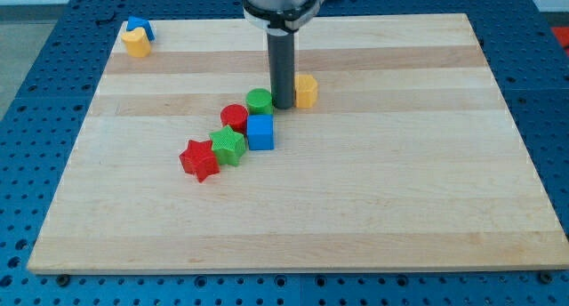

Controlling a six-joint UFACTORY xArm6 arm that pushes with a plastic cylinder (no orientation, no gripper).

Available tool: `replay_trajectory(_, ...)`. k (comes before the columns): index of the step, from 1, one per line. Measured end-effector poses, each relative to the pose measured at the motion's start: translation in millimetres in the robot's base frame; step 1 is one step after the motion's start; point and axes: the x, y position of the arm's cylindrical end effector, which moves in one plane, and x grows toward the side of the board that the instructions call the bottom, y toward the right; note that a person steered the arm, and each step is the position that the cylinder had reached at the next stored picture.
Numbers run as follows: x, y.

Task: Move the yellow hexagon towards the top center

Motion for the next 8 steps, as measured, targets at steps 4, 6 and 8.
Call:
replay_trajectory(4, -11.3, 10.0)
replay_trajectory(6, 16.4, 88.1)
replay_trajectory(8, 43.5, 150.1)
